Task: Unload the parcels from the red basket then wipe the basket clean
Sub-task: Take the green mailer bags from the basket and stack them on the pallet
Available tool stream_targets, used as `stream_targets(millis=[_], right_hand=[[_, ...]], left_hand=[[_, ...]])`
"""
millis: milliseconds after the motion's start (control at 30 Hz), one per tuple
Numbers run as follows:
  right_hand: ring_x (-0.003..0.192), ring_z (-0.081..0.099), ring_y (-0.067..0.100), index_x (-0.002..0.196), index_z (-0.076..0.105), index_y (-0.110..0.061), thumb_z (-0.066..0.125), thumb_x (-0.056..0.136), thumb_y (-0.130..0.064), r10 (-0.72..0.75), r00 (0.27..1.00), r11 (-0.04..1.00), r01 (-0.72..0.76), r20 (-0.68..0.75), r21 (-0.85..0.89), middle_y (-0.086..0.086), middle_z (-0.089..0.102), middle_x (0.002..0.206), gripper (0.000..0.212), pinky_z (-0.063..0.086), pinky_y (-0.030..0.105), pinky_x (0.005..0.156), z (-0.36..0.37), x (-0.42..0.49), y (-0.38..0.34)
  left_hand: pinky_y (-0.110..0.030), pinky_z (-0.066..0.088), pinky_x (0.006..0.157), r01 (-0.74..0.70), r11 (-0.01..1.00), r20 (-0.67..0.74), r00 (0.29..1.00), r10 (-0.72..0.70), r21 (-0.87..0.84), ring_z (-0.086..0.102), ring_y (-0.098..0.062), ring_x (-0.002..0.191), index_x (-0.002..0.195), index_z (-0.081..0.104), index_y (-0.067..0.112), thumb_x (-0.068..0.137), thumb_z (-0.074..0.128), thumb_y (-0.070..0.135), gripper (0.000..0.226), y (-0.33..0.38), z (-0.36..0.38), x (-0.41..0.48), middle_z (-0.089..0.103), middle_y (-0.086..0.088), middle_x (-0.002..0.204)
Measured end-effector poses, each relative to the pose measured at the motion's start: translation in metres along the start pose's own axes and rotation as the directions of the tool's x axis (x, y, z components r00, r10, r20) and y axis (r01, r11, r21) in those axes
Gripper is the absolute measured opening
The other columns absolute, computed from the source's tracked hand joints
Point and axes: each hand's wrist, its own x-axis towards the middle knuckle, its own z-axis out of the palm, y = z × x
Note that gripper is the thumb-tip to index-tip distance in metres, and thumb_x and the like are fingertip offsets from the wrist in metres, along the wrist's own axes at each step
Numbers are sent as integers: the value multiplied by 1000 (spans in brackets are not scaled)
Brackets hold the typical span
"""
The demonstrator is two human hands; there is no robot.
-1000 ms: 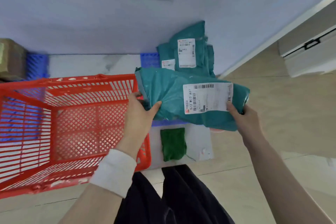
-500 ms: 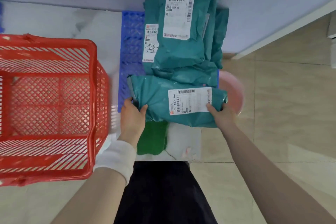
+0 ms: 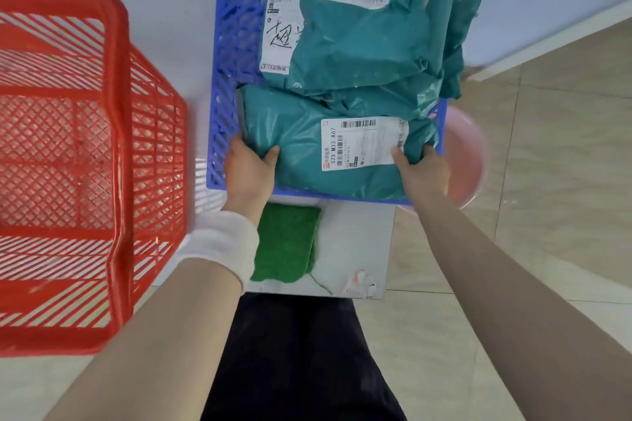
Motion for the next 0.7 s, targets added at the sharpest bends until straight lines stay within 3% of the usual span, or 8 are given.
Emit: stream_targets(millis=[133, 233, 433, 567, 700], right_hand=[[116, 51, 32, 123, 53, -15, 52, 66, -63, 3, 998, 999, 1, -70, 50, 7, 60, 121, 75, 41, 48, 99, -8, -29, 5], [124, 42, 29, 134, 45, -14, 64, 78, -44, -7, 984, 994, 26, -178, 102, 8, 51, 130, 66, 35, 43, 105, -6, -61, 11], [124, 42, 26, 136, 40, -13, 67, 81, -32, 31, 989, 993, -14, -144, 119, 9, 35, 139, 65, 37, 37, 102, 28, -138, 39], [122, 43, 28, 137, 38, -9, 69, 80, -31, 102, 979, 984, -73, -178, 163, 12, 32, 137, 68, 37, 36, 101, 68, -174, 69], [115, 52, 21, 132, 42, -13, 64, 84, -34, 142, 986, 966, -120, -86, 228, 6, 44, 132, 57, 43, 36, 96, 98, -185, 78]], left_hand=[[-26, 28, 108, -75, 996, -134, 989, 68, -50, 38, -24, 132, 139, 32, 3, 86, 60, 27, 64, -4, -17, -28, 41, -12, 143], [-14, 26, 100, -115, 989, -184, 978, 96, -92, 39, -20, 132, 138, 34, 6, 88, 59, 23, 58, -14, -25, -57, 42, -9, 143], [-41, 37, 104, -74, 997, -47, 996, 74, -2, 48, -25, 121, 131, 43, 11, 88, 57, 20, 46, -74, -20, -91, 49, -10, 133], [-41, 41, 100, -66, 997, 44, 997, 65, 37, 51, -27, 117, 128, 44, 10, 87, 59, 21, 46, -123, -10, -95, 49, -12, 129], [-41, 43, 99, -23, 999, 89, 996, 19, 39, 53, -29, 116, 126, 43, 7, 85, 61, 21, 47, -155, -7, -85, 51, -14, 128]])
